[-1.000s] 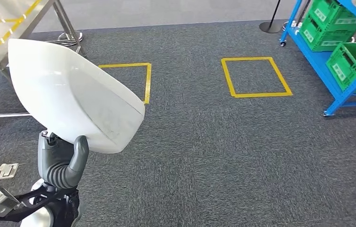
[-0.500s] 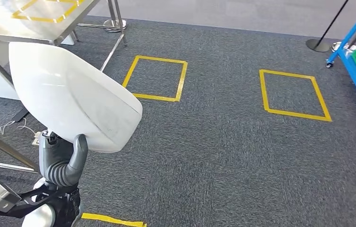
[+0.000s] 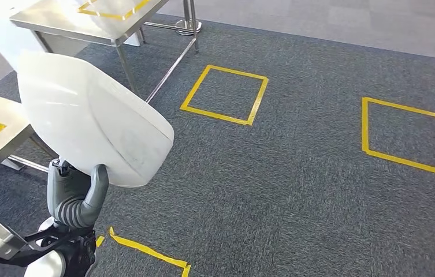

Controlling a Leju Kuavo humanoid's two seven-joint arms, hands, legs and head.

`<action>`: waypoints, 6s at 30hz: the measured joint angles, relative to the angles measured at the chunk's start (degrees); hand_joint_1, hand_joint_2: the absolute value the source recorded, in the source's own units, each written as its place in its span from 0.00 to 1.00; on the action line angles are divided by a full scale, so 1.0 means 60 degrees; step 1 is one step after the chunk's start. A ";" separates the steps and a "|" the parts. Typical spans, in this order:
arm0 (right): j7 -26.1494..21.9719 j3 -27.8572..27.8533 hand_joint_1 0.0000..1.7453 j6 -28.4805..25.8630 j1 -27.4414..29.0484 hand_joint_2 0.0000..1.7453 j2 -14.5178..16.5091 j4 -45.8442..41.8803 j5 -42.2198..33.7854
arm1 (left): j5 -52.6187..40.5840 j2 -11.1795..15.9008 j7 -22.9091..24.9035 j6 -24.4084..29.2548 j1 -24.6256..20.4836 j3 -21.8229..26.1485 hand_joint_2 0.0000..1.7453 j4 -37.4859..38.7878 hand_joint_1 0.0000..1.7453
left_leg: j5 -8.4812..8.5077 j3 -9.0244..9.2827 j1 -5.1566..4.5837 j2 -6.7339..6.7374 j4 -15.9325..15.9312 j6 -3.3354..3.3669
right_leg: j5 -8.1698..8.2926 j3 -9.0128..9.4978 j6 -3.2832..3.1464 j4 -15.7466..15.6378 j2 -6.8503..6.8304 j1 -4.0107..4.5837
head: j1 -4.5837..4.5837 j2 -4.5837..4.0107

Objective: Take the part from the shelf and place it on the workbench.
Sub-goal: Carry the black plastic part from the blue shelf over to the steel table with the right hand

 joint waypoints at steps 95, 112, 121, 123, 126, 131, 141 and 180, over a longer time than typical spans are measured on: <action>-0.0024 -0.0157 0.00 -0.0029 -0.0112 0.00 0.0097 0.0000 0.0034 | -0.0104 -0.0154 0.0317 -0.0158 -0.0351 0.0015 1.00 -0.0231 1.00 | 0.0451 0.0355 0.0007 0.0164 -0.0708 0.0025 | -0.0003 0.0159 0.0114 -0.0074 -0.0142 0.0001 | -0.0075 0.0000; -0.0093 -0.0195 0.00 -0.0127 -0.0138 0.00 0.0087 0.0000 -0.0110 | -0.0011 -0.0181 0.0272 -0.0137 -0.0548 0.0036 1.00 0.0112 1.00 | 0.1219 0.1019 0.0010 -0.0912 -0.2344 0.0567 | -0.0247 -0.0030 0.0523 0.0588 0.1043 -0.0064 | 0.0060 0.0000; -0.0137 -0.0539 0.00 -0.0286 -0.0117 0.00 0.0109 0.0000 -0.0522 | 0.0094 -0.0161 0.0259 0.0178 -0.0758 0.0029 1.00 0.0390 1.00 | 0.0277 0.0021 0.0008 -0.0113 -0.0515 0.0111 | 0.0007 0.0144 0.0136 -0.0090 0.0813 -0.0043 | -0.0033 0.0000; -0.0148 -0.0583 0.00 -0.0264 -0.0077 0.00 0.0111 0.0000 -0.0515 | 0.0097 -0.0154 0.0281 0.0211 -0.0772 0.0030 1.00 0.0456 1.00 | 0.0041 -0.0305 0.0017 -0.0060 0.0293 0.0072 | -0.0018 0.0148 0.0133 -0.0086 0.0686 -0.0029 | -0.0035 0.0000; -0.0158 -0.0623 0.00 -0.0251 -0.0072 0.00 0.0120 0.0000 -0.0510 | 0.0098 -0.0138 0.0331 0.0304 -0.0833 0.0033 1.00 0.0532 1.00 | 0.0728 0.0504 0.0013 0.0008 -0.1031 0.0131 | -0.0125 0.0240 0.0206 -0.0080 0.0569 -0.0027 | -0.0036 0.0000; -0.0172 -0.0660 0.00 -0.0243 -0.0080 0.00 0.0125 0.0000 -0.0502 | 0.0100 -0.0119 0.0362 0.0339 -0.0963 0.0058 1.00 0.0607 1.00 | 0.0725 0.1387 -0.0074 0.0056 -0.2453 0.0488 | -0.0228 0.0439 0.0515 -0.0006 0.0465 0.0008 | -0.0028 0.0000; -0.0198 -0.0667 0.00 -0.0159 0.0064 0.00 0.0126 0.0001 -0.0313 | 0.0126 -0.0089 0.0316 0.0504 -0.0738 0.0102 1.00 0.0607 1.00 | -0.0174 0.2630 -0.0055 -0.0160 -0.2578 0.0684 | -0.0579 -0.1833 0.0698 0.1850 0.0591 -0.0071 | 0.0084 0.0000; -0.0107 -0.0728 0.00 -0.0319 -0.0165 0.00 0.0203 0.0055 -0.0486 | 0.0061 -0.0073 0.0307 0.0531 -0.1056 0.0096 1.00 0.0679 1.00 | -0.0533 0.3442 -0.0073 -0.0235 -0.1257 0.0314 | 0.1235 -0.1328 0.0081 0.0208 0.0679 0.0164 | 0.0003 0.0000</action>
